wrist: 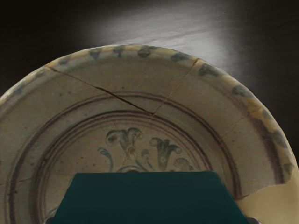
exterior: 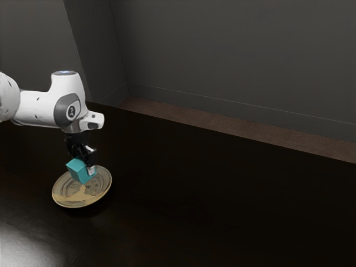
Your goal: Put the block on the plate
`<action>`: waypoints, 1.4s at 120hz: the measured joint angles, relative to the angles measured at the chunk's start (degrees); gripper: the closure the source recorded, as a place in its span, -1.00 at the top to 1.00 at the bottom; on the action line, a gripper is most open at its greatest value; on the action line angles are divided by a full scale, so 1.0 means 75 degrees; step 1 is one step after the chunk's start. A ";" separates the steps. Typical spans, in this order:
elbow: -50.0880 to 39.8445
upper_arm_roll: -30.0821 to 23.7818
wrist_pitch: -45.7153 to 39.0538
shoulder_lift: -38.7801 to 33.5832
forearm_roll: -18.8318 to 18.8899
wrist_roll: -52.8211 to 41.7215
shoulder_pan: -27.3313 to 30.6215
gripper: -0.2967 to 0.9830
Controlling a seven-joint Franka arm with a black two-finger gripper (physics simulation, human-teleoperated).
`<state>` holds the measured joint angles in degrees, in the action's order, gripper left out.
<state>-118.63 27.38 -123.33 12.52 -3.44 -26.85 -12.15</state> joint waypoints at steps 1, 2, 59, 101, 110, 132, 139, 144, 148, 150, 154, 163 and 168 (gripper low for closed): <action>0.0004 0.0006 -0.0009 0.0024 -0.0001 -0.0002 -0.0001 0.10; 0.0006 0.0014 -0.0018 0.0047 -0.0001 -0.0003 -0.0001 0.10; -0.0005 0.0064 -0.0417 0.0678 -0.0236 -0.0136 0.0002 0.27; 0.0472 0.0371 0.0108 0.0152 -0.0235 -0.0247 -0.0021 0.49; 0.0666 0.0343 0.0380 -0.0036 -0.0237 -0.0259 -0.0028 0.50; 0.1681 0.0201 0.1331 -0.0289 -0.0259 -0.0249 -0.0035 0.52; 0.2115 0.0087 0.1722 -0.0295 -0.0257 -0.0219 -0.0040 0.52; 0.2437 -0.0030 0.2018 -0.0295 -0.0246 -0.0187 -0.0035 0.53; 0.2708 -0.0139 0.2260 -0.0294 -0.0237 -0.0156 -0.0042 0.53; 0.2849 -0.0197 0.2380 -0.0291 -0.0234 -0.0139 -0.0045 0.53; 0.3116 -0.0308 0.2617 -0.0275 -0.0228 -0.0099 -0.0053 0.53; 0.3609 -0.0478 0.3109 -0.0228 -0.0219 0.0014 -0.0114 0.53; 0.3813 -0.0529 0.3351 -0.0216 -0.0216 0.0104 -0.0189 0.53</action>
<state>-90.04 23.41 -98.20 10.90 -5.07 -26.07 -13.57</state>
